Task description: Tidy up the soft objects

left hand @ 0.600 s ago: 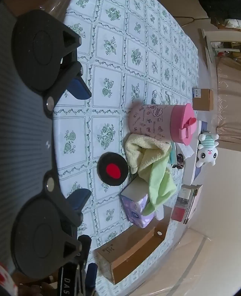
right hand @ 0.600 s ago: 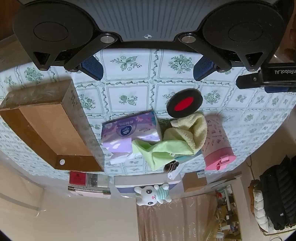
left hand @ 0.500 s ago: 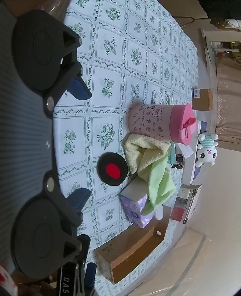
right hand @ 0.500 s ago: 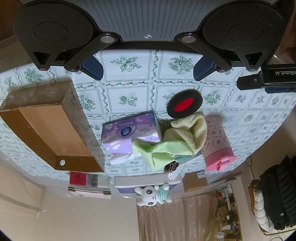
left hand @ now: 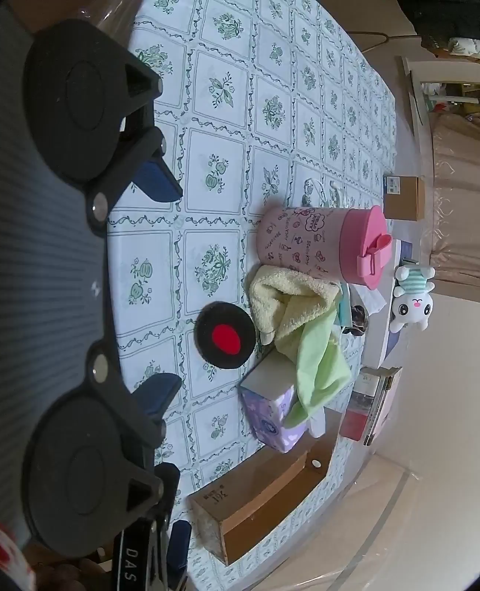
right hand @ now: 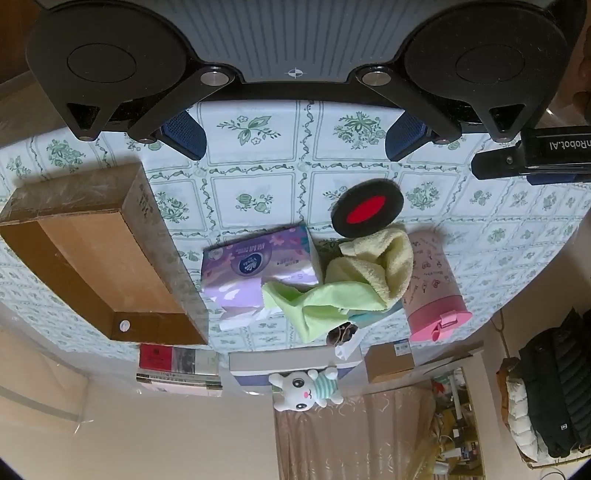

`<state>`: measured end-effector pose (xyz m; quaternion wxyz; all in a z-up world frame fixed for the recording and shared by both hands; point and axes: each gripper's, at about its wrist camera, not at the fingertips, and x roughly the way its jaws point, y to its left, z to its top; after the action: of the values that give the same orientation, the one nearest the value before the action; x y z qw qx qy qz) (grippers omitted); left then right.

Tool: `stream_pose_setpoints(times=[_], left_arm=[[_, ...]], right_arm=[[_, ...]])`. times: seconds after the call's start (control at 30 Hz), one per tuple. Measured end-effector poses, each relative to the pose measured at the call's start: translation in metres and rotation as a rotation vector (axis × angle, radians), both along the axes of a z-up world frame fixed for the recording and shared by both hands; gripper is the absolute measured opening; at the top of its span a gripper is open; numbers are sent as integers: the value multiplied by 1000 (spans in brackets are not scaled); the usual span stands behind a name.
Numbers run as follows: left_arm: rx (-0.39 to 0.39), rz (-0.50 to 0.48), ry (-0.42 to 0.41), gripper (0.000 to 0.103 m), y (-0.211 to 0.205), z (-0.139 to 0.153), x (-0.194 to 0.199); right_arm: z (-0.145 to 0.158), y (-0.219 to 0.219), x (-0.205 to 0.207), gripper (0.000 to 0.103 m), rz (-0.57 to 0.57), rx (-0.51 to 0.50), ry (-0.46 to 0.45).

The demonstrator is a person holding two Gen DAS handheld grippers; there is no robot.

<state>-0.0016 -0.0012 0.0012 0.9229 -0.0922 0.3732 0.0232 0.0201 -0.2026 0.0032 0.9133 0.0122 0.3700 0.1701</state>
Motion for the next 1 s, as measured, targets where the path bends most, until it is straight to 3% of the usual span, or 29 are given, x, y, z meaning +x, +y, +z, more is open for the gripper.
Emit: stream_pose_setpoints(times=[1.0], left_arm=[[-21,1,6,98,1,-4,-1]], right_arm=[[-1,1,1,103,-2,2,2]])
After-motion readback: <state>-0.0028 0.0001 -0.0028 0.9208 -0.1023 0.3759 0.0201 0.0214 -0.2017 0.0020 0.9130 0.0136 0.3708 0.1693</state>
